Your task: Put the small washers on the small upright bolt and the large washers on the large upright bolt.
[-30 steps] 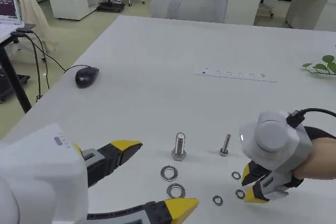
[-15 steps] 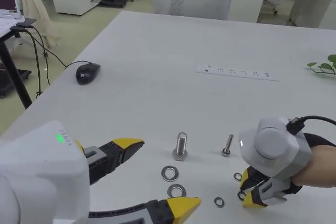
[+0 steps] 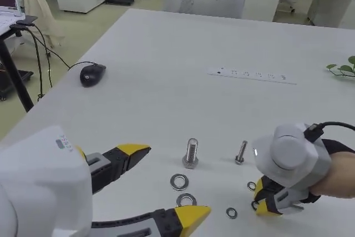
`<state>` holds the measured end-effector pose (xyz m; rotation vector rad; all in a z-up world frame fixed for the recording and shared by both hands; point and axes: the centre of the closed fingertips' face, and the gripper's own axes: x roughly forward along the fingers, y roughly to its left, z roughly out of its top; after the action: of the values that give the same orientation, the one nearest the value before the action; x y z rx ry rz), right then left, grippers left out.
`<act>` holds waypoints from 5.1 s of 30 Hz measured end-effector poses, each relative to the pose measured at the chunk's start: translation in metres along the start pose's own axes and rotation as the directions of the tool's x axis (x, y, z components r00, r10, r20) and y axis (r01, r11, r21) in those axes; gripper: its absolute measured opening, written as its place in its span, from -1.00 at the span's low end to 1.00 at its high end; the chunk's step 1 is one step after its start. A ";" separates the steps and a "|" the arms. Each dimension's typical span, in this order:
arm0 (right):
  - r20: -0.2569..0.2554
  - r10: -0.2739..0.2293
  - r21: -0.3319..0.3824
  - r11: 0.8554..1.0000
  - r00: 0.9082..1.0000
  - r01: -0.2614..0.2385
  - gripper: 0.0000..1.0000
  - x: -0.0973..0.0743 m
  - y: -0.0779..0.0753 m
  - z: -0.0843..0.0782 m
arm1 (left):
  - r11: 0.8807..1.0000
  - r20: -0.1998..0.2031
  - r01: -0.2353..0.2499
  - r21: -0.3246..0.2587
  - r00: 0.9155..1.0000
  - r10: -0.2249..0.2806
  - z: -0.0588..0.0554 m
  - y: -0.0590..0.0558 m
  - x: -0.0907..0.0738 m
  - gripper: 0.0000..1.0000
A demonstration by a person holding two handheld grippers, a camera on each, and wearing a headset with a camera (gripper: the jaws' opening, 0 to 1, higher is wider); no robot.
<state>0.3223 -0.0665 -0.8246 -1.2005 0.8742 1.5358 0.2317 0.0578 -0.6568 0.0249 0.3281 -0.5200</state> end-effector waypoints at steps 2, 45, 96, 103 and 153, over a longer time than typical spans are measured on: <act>-0.004 0.004 0.004 1.000 1.000 -0.004 -0.75 0.000 0.000 0.000 | 1.000 -0.002 -0.001 0.005 1.000 0.001 0.000 -0.001 0.000 0.29; 0.017 -0.100 0.012 0.995 0.995 0.100 -0.76 -0.063 -0.094 0.037 | 1.000 -0.034 -0.004 -0.009 0.999 0.004 -0.008 0.006 0.009 0.30; 0.000 -0.054 -0.025 0.998 0.999 0.054 -0.67 -0.008 -0.102 0.017 | 0.999 -0.058 -0.001 -0.044 0.998 -0.002 -0.015 0.014 0.019 0.30; 0.011 -0.059 0.017 0.998 0.998 0.059 -0.66 -0.019 -0.088 0.004 | 1.000 -0.057 -0.006 -0.025 0.998 0.004 -0.013 0.012 0.017 0.30; 0.013 0.002 0.042 0.999 1.000 -0.003 -0.65 0.000 -0.041 0.000 | 1.000 -0.042 -0.024 0.000 0.999 0.024 -0.008 0.007 0.006 0.31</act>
<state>0.3620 -0.0546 -0.8239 -1.1586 0.8953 1.5187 0.2381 0.0620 -0.6666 0.0395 0.3682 -0.4963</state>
